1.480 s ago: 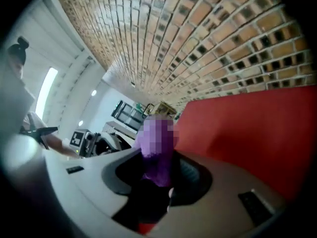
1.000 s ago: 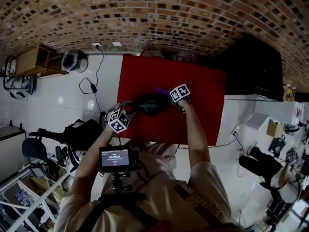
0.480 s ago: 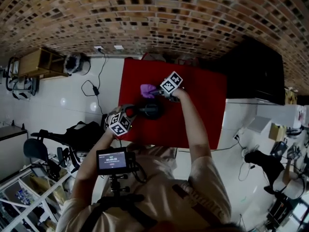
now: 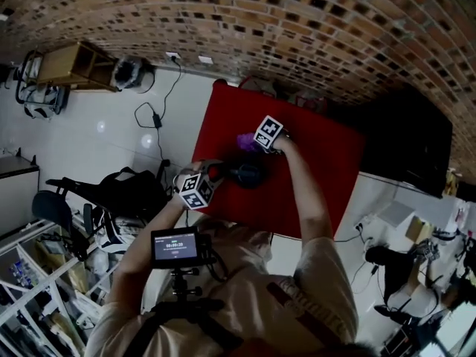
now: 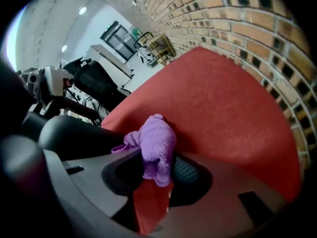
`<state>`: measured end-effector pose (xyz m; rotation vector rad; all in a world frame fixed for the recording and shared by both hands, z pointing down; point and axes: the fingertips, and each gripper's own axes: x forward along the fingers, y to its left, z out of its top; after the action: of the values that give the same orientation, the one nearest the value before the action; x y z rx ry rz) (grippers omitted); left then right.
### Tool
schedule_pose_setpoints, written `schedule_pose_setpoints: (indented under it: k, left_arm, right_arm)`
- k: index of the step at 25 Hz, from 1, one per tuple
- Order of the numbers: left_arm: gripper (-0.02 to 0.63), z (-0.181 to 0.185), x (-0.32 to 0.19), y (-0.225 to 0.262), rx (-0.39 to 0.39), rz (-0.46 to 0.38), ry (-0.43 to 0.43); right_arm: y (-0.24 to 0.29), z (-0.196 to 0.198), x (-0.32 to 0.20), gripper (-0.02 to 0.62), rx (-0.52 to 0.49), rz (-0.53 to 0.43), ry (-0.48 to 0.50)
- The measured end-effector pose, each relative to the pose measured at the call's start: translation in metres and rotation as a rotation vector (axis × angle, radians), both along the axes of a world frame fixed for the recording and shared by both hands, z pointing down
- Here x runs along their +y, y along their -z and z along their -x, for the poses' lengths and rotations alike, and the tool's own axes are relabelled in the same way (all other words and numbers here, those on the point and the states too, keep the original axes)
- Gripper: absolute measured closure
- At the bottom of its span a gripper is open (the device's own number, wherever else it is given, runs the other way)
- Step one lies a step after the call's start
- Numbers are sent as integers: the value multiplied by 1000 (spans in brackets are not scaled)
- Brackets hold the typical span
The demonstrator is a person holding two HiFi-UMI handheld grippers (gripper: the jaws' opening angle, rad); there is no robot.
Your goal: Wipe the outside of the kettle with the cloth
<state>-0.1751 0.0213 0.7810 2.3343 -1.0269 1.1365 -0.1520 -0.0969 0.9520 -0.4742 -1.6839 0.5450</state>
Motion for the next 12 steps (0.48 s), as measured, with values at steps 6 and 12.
schedule_pose_setpoints:
  k: [6,12]
  left_arm:
    - [471,0,2,2,20,2,-9]
    - [471,-2,1,0,26,-1,-5]
  right_arm:
    - [142,51,16,437,-311,224,63]
    - [93,56,72,437,-113,259,294]
